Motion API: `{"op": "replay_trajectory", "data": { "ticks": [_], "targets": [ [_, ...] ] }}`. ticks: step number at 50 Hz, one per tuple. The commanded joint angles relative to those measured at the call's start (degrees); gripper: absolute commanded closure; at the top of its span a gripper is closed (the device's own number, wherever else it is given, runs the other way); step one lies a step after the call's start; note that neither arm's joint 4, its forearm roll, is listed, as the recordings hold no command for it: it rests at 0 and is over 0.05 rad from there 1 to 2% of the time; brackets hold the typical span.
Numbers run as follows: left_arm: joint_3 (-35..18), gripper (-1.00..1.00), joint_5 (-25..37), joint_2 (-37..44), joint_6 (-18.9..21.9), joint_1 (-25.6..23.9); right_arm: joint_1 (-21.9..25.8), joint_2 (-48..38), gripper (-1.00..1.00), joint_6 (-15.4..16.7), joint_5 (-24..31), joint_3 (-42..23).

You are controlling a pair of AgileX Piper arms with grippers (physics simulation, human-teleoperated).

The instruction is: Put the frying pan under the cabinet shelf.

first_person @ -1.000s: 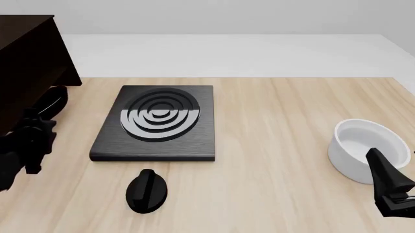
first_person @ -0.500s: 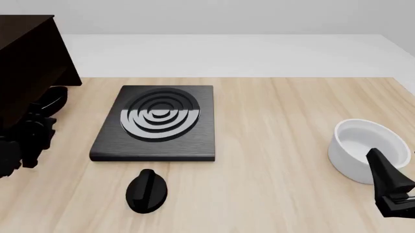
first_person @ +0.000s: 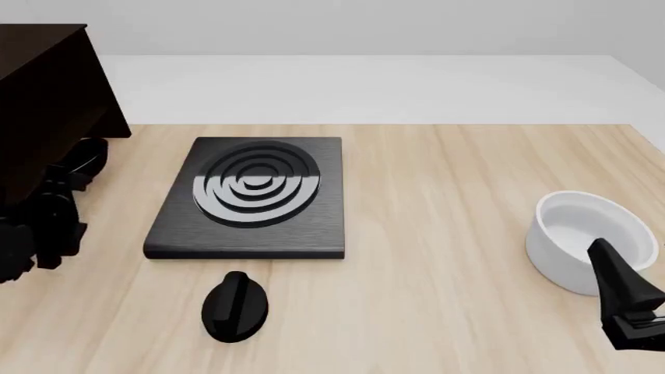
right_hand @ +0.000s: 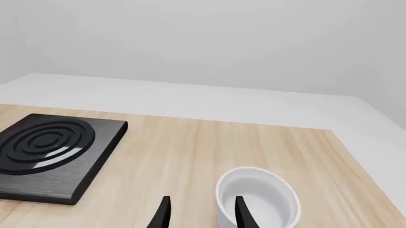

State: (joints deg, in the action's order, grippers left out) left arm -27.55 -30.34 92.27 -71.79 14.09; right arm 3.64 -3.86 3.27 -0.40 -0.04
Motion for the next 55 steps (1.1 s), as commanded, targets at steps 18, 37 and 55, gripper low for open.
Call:
{"op": "replay_trajectory", "data": {
  "ticks": [18,37,55],
  "targets": [
    [1.7,-1.0,8.0,-14.3,0.4,3.0,-0.2,2.7,-1.0,-0.6,1.7,-0.1],
    [6.5,-1.0,27.9,-40.3,7.0,-5.8,-0.8,3.7,-1.0,-2.1,1.8,-0.3],
    [4.0,-1.0,52.1,-63.0,10.6,-12.3,-1.2,3.8,-1.0,-1.4,2.2,-0.7]
  ]
}}
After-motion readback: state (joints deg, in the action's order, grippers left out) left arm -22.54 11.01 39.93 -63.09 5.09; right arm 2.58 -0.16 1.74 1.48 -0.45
